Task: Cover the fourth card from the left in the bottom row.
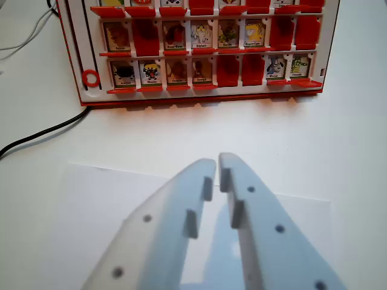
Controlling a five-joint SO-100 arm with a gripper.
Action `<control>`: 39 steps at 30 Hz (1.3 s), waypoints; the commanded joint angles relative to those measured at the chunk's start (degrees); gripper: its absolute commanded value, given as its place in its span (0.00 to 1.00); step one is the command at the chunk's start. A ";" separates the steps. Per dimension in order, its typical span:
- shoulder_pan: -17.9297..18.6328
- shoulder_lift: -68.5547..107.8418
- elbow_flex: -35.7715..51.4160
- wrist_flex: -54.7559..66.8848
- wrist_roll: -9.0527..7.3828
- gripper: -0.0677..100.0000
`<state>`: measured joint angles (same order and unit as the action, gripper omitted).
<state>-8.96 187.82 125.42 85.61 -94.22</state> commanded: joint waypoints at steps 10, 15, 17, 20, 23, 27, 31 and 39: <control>2.55 -0.26 -5.19 0.97 -0.35 0.01; 2.55 -0.26 -4.92 0.35 0.35 0.01; 2.55 -0.26 -4.75 0.35 0.53 0.01; 2.55 -0.26 -4.57 0.35 0.70 0.01; 2.55 -0.26 -4.39 0.26 0.79 0.01; 2.55 -0.26 -4.04 0.18 0.88 0.01; 3.16 -0.26 -3.69 -0.09 0.44 0.01; 2.90 -0.26 -2.99 -0.97 0.62 0.01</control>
<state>-6.50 187.82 123.49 86.66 -93.52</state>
